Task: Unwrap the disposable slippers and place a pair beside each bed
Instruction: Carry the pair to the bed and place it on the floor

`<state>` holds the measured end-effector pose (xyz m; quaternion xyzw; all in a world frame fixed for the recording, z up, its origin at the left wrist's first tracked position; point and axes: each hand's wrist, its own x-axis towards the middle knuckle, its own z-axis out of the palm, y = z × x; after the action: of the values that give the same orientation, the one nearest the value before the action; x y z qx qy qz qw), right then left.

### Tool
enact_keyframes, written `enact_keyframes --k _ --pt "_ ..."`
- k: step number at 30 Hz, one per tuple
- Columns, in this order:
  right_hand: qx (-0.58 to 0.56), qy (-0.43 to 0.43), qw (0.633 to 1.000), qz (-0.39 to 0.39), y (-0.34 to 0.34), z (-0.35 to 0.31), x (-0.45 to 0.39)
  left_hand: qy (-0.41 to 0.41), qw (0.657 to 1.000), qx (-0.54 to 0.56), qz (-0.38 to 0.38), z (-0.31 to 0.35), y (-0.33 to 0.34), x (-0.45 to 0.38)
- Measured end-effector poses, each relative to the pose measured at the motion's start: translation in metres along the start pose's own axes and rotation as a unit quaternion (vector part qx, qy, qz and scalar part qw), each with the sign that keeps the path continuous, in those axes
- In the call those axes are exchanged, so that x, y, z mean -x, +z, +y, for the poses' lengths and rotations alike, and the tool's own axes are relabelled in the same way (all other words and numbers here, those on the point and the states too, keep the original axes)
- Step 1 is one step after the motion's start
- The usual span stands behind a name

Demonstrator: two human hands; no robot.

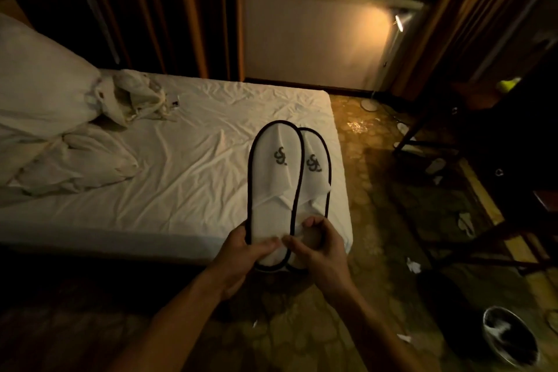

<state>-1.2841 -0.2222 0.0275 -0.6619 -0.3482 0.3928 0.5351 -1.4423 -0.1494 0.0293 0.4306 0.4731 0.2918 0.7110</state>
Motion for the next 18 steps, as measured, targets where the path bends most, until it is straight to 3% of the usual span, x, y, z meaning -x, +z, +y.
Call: enact_keyframes --k 18 --pt "-0.003 -0.01 1.0 -0.019 0.019 -0.006 -0.019 0.019 1.0 0.018 0.017 0.007 -0.018 -0.009"
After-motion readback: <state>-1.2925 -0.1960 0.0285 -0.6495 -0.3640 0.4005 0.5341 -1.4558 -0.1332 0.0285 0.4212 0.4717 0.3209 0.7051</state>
